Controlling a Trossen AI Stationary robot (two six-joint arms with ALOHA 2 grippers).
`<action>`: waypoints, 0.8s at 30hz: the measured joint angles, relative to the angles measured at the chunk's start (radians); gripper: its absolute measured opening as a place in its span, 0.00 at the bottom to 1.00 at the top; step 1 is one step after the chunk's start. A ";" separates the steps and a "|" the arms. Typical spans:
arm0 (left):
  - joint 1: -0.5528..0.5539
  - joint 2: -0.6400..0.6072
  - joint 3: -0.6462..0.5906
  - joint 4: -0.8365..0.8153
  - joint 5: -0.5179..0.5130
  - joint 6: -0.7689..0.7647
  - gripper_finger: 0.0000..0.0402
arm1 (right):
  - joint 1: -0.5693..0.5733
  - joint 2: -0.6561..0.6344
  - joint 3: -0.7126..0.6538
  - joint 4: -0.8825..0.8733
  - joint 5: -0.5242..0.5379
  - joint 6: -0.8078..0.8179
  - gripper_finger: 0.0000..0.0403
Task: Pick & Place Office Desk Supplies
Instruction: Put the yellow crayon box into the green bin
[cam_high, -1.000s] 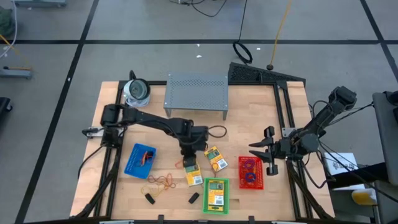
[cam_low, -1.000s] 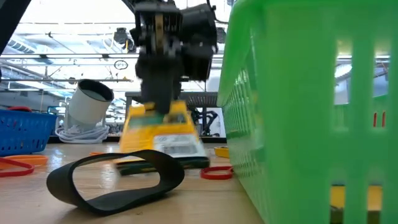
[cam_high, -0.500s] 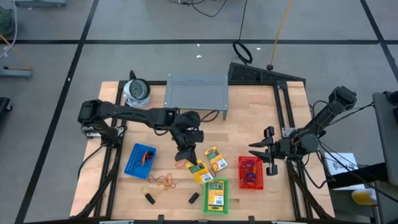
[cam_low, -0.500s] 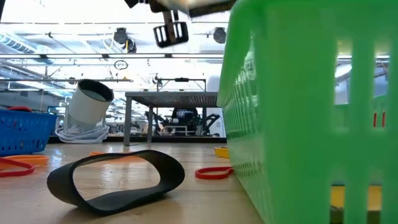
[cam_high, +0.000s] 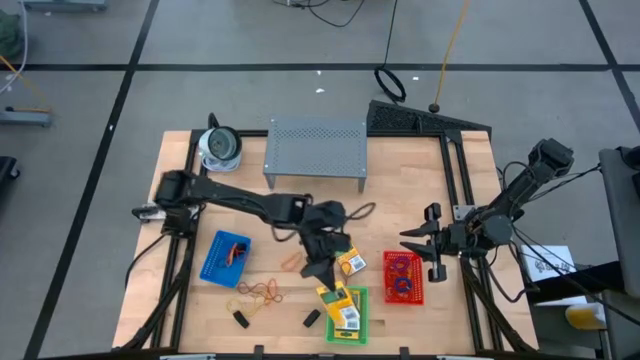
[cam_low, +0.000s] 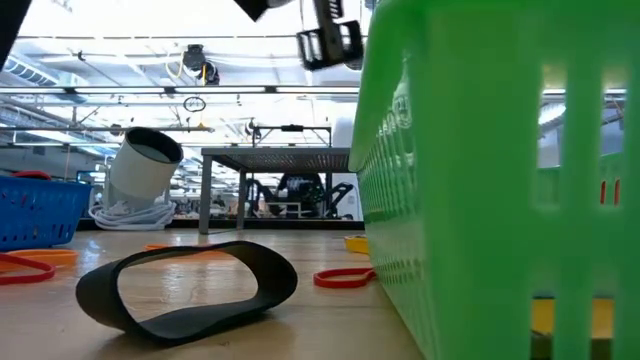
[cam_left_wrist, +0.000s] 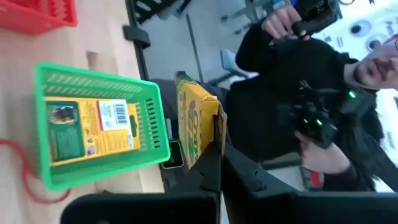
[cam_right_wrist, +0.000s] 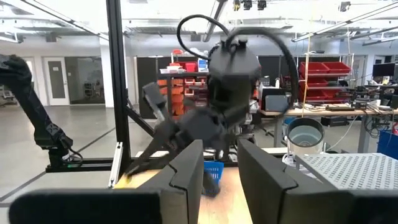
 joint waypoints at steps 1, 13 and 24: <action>0.000 0.030 0.035 -0.027 0.018 0.010 0.00 | 0.000 0.000 0.000 0.000 0.000 0.004 0.22; 0.014 0.298 0.363 -0.489 -0.012 0.255 0.00 | 0.000 0.000 0.000 -0.007 -0.003 0.009 0.22; -0.028 0.320 0.363 -0.443 -0.042 0.231 0.00 | 0.000 0.000 0.000 -0.025 -0.003 -0.001 0.22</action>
